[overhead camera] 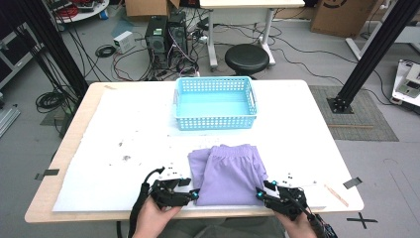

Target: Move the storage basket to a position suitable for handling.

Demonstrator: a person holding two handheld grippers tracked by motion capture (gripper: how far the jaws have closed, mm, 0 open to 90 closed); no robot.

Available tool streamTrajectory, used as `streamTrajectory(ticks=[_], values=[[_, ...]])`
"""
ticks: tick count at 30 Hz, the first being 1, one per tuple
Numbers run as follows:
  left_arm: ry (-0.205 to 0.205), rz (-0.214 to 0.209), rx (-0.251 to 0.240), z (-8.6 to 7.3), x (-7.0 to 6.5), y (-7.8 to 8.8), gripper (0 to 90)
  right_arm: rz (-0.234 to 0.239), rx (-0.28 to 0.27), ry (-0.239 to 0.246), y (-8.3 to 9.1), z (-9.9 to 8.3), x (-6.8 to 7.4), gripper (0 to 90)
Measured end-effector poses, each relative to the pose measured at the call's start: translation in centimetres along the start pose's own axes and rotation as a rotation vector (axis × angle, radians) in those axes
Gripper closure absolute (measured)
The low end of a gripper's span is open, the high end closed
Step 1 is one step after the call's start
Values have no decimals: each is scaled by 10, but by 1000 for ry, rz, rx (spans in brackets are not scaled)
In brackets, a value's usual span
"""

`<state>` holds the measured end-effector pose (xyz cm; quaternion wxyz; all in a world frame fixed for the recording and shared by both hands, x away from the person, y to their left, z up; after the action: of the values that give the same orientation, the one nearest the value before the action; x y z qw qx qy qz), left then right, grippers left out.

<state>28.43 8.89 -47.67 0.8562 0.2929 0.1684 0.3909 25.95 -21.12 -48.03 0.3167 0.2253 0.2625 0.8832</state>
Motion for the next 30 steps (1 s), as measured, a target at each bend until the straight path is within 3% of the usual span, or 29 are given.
streamTrajectory(ticks=[5, 7, 11, 13, 17, 20, 21, 23, 26, 30], values=[[-41, 54, -71, 21, 21, 3, 378, -41, -84, 48, 7, 23, -15, 444], [-64, 72, -90, 28, 30, 3, 368, -46, -128, 88, 9, 34, -22, 428], [-60, 99, -169, 48, 53, 1, 320, -44, -178, 130, 8, 57, -37, 368], [-44, 105, -188, 58, 65, -1, 280, -40, -194, 129, 5, 70, -49, 329], [-52, 153, -224, 77, 88, -7, 287, -61, -221, 150, -4, 92, -70, 301], [-31, 170, -244, 85, 105, -14, 291, -86, -222, 153, -13, 108, -86, 289], [-6, 163, -246, 87, 112, -19, 291, -85, -224, 143, -15, 112, -89, 289], [9, 164, -224, 89, 124, -28, 291, -73, -225, 139, -22, 122, -98, 292], [36, 176, -236, 88, 139, -41, 291, -52, -195, 132, -38, 135, -112, 308], [29, 183, -225, 82, 153, -59, 288, -23, -167, 109, -56, 140, -130, 332]])
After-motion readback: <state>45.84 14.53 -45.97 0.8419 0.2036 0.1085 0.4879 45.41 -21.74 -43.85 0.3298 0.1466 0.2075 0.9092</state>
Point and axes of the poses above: each handheld gripper's, and its own axes: y roughly backward along the jaws, z roughly out of its top, x roughly to its left, the point moved 6 cm from there along -y, roughly forward along the jaws, and after that the axes turned 12 degrees about z, right-handed, at the moved point
